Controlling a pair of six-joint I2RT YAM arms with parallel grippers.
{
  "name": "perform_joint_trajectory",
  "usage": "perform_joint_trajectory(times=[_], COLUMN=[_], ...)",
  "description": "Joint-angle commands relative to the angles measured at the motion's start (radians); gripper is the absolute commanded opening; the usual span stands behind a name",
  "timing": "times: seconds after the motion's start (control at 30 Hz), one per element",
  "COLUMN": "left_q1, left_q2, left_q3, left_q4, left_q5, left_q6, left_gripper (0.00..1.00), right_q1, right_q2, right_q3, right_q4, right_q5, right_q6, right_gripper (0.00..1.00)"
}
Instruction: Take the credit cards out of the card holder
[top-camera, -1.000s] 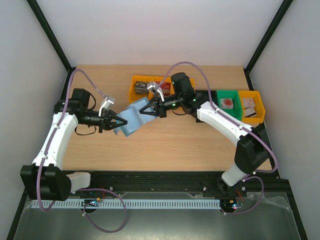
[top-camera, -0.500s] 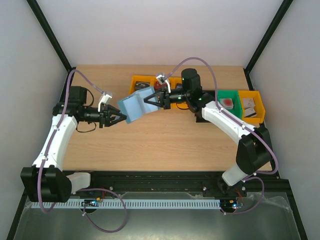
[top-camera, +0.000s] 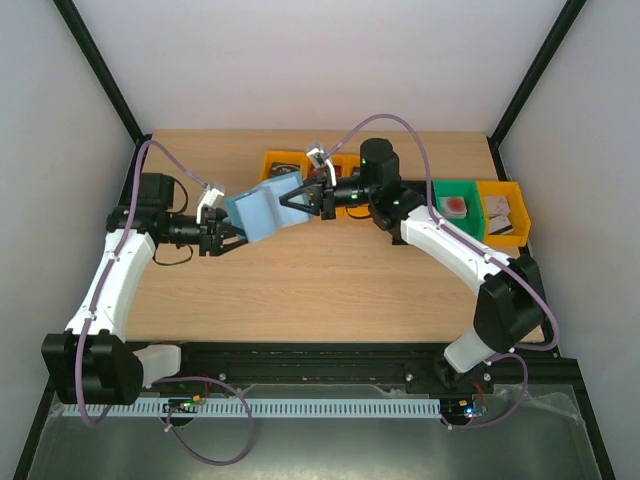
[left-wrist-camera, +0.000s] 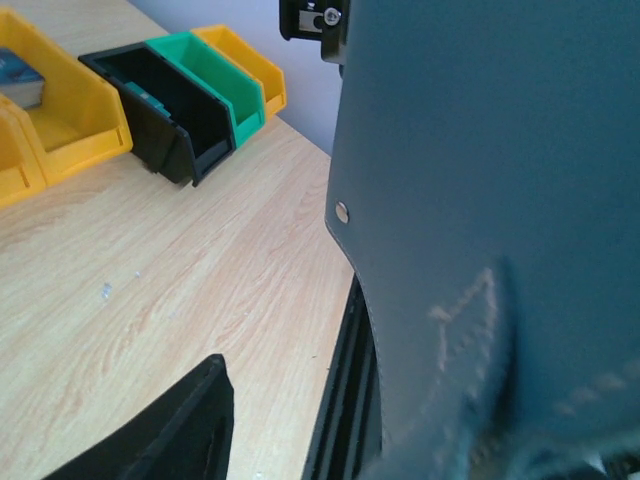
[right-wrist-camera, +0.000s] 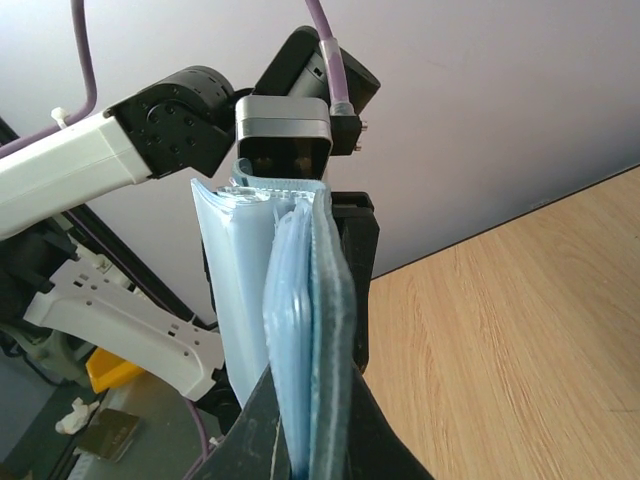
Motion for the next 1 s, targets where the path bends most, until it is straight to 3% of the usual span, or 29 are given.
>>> perform_joint_trajectory(times=[0.0,0.3,0.67,0.83,0.97], left_q1=[0.006,0.006,0.006,0.006,0.005], left_q2=[-0.010,-0.009,-0.005,-0.007,-0.008], left_q3=[-0.008,-0.008,-0.018,-0.038,-0.051], left_q4=[0.002,0.004,0.049,0.125,0.183], left_q5=[0.026,0.029,0.006,-0.031,-0.074], left_q6=[0.011,0.012,-0.038,-0.132,-0.195], left_gripper=[0.53,0.76,0.86,0.94,0.91], right_q1=[0.032,0.115,0.159,0.196,0.198], right_q2=[0.024,0.114,0.132,0.145,0.136], right_q3=[0.016,0.098,0.116,0.178,0.196], right_q4=[0.023,-0.097,-0.056,-0.208,-0.247], right_q5=[0.030,0.079,0.028,0.079,0.086], right_q6=[-0.010,-0.087,-0.064,-0.178,-0.209], right_gripper=[0.02,0.02,0.02,0.02,0.02])
